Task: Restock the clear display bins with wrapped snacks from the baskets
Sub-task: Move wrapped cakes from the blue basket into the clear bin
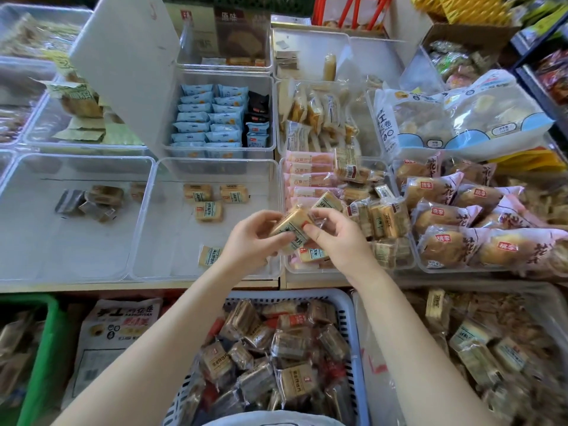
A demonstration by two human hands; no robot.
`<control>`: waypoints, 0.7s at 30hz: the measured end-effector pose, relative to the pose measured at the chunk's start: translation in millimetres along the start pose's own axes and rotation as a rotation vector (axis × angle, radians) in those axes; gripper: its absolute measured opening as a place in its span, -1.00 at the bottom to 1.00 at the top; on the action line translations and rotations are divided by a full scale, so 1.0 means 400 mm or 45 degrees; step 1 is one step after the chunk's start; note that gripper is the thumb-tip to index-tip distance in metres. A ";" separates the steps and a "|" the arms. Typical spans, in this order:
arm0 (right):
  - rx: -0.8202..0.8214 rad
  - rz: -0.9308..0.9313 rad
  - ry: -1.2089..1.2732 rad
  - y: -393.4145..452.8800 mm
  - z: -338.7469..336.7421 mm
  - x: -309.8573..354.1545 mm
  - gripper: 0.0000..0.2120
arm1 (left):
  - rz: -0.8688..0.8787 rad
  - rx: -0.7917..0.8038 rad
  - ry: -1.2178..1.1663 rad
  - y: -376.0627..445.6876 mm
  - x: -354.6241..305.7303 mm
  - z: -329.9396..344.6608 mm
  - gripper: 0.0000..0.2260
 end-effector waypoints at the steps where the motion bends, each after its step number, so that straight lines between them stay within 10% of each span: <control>1: -0.014 0.013 -0.082 0.001 0.006 -0.017 -0.75 | -0.029 -0.044 0.011 0.002 0.015 -0.011 -0.74; 9: -0.079 0.286 -1.584 0.033 -0.005 -0.151 -0.55 | -0.367 -0.292 0.539 0.089 0.222 -0.127 -0.67; 21: -0.138 0.210 -1.025 0.042 -0.006 -0.154 -0.77 | -0.275 -0.234 0.816 0.091 0.267 -0.151 -0.62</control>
Point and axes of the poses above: each hand's wrist, its own y-axis towards the middle knuckle, its own z-axis out of the palm, x = y × z, the point moved 3 cm from there along y, towards the middle knuckle, and after that the axes turned 9 degrees about -z, right-handed, at the moved point
